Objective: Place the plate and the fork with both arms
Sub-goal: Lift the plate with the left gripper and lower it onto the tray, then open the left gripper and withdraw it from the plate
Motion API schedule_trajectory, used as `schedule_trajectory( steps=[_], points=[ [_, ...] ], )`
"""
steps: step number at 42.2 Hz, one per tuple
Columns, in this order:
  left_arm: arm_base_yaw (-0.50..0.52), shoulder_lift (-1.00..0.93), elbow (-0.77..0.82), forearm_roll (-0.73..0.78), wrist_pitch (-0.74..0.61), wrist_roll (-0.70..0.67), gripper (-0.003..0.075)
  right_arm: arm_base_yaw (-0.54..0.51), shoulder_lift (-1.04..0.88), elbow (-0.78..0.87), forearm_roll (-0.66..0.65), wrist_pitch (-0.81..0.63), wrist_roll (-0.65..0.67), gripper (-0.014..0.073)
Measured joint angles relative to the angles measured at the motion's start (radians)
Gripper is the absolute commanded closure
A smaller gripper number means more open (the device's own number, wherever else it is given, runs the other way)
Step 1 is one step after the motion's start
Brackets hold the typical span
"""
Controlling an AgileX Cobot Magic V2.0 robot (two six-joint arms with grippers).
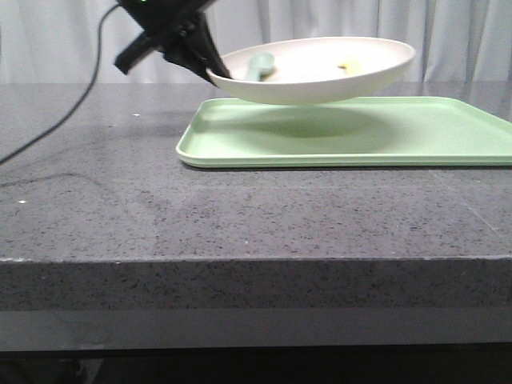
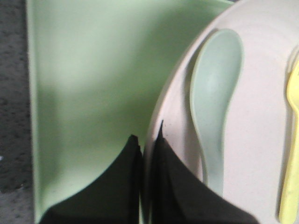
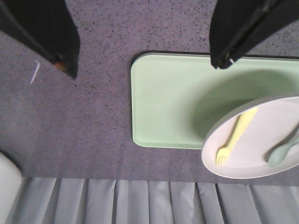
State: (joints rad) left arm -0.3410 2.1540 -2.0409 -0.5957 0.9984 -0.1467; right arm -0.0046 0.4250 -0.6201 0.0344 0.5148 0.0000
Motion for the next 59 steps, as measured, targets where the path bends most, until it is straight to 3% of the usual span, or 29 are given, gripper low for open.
schedule_trajectory(
  steps=[12,22,26,33,37,52,59],
  points=[
    [-0.091,0.06,-0.002,0.095,-0.055,-0.131,0.0738,0.0,0.0,0.0,0.0,0.0,0.0,0.0001],
    [-0.12,0.071,-0.002,0.118,-0.085,-0.152,0.0727,0.0,0.0,0.0,0.0,0.0,0.0,0.0001],
    [-0.122,0.071,-0.002,0.119,-0.087,-0.154,0.0662,0.0,0.0,0.0,0.0,0.0,0.0,0.0001],
    [-0.122,0.071,-0.005,0.119,-0.091,-0.156,0.047,0.0,0.0,0.0,0.0,0.0,0.0,0.0001],
    [-0.122,0.071,-0.005,0.118,-0.091,-0.156,0.0422,0.0,0.0,0.0,0.0,0.0,0.0,0.0001],
    [-0.122,0.013,-0.005,0.16,0.012,0.046,0.0425,0.0,0.0,0.0,0.0,0.0,0.0,0.0001],
    [-0.147,-0.099,0.011,0.256,0.041,0.12,0.0425,0.0,0.0,0.0,0.0,0.0,0.0,0.0001]
  ],
)
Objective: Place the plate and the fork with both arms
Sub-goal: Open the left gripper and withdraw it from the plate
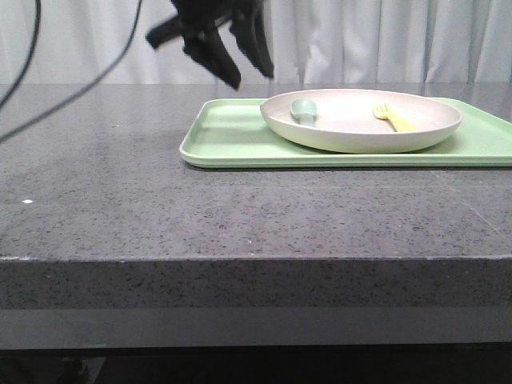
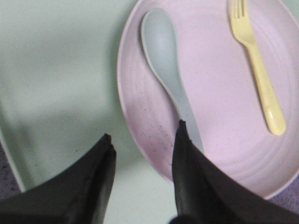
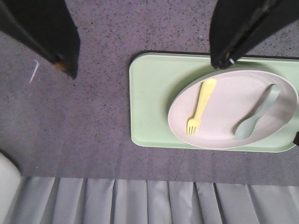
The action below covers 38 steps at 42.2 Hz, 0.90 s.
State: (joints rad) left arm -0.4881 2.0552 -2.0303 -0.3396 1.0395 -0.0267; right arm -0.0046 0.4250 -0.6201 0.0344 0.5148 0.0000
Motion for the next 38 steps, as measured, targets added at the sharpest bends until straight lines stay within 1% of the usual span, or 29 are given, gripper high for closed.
schedule_trajectory(
  steps=[2,6,13,17,27,32,38],
  points=[
    [-0.017,-0.045,0.03,0.031,-0.004,0.015,0.0425,0.0,0.0,0.0,0.0,0.0,0.0,0.0001],
    [-0.04,-0.147,0.138,0.077,-0.035,0.041,0.0425,0.0,0.0,0.0,0.0,0.0,0.0,0.0001],
    [-0.049,-0.347,0.359,0.094,-0.132,0.111,0.0425,0.0,0.0,0.0,0.0,0.004,0.0,0.0001],
    [-0.032,-0.466,0.497,0.095,-0.163,0.168,0.0425,0.0,0.0,0.0,0.0,0.006,0.0,0.0001],
    [0.025,-0.73,0.776,0.099,-0.184,0.269,0.0425,0.0,0.0,0.0,0.0,0.015,0.0,0.0001],
    [0.036,-0.869,0.93,0.102,-0.192,0.284,0.0425,0.0,0.029,-0.01,0.0,0.072,0.0,0.0001],
    [0.036,-1.034,1.094,0.102,-0.253,0.291,0.0425,0.0,0.117,-0.071,0.01,0.188,0.0,0.0001]
  ],
)
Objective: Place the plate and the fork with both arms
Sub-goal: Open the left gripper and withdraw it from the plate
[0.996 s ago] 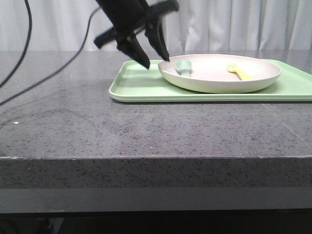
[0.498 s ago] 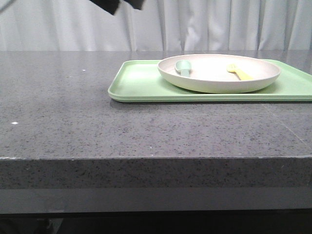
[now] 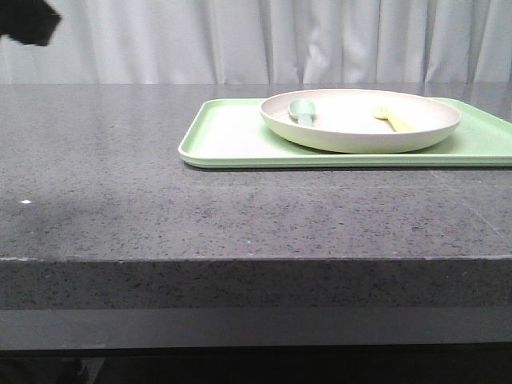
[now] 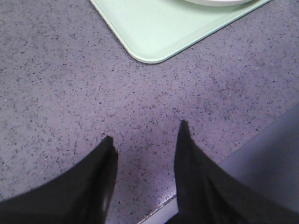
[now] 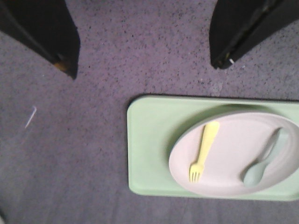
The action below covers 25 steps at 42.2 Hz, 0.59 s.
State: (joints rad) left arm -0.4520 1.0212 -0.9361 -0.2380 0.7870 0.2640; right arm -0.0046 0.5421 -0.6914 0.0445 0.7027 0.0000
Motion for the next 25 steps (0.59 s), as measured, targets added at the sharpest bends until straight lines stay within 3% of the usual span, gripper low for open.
schedule_trajectory(
  steps=[13,25],
  points=[
    [0.0,-0.131,0.146,0.0,-0.076,0.0,0.0425,0.0,0.309,-0.245,0.069,0.208,0.0,0.0004],
    [0.0,-0.133,0.154,0.0,-0.08,0.0,0.0425,0.0,0.575,-0.426,0.154,0.272,-0.032,0.0004]
  ],
)
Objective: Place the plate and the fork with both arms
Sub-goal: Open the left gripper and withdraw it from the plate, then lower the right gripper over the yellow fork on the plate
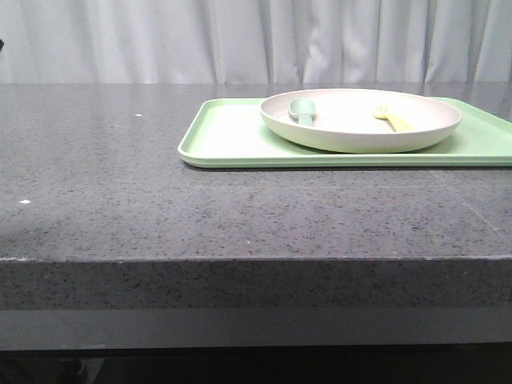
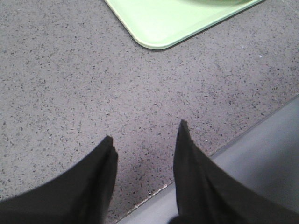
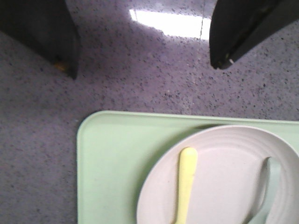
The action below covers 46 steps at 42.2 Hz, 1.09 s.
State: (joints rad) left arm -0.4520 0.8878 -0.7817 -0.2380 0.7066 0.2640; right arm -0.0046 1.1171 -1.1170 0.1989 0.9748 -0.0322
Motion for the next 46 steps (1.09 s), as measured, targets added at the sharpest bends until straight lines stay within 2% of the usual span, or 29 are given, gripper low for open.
schedule_trajectory(
  steps=[8,18,27,46],
  points=[
    [0.0,0.0,0.0,0.0,0.0,0.0,0.0425,0.015,0.14,-0.103,0.09,0.004,-0.061,0.0034],
    [0.0,0.0,0.0,0.0,0.0,0.0,0.0425,0.115,0.308,-0.251,0.072,0.005,-0.077,0.012],
    [0.0,0.0,0.0,0.0,0.0,0.0,0.0425,0.16,0.456,-0.388,-0.005,0.052,0.014,0.014],
    [0.0,0.0,0.0,0.0,-0.031,0.0,0.0425,0.16,0.772,-0.729,-0.053,0.248,0.112,0.014]
  ],
)
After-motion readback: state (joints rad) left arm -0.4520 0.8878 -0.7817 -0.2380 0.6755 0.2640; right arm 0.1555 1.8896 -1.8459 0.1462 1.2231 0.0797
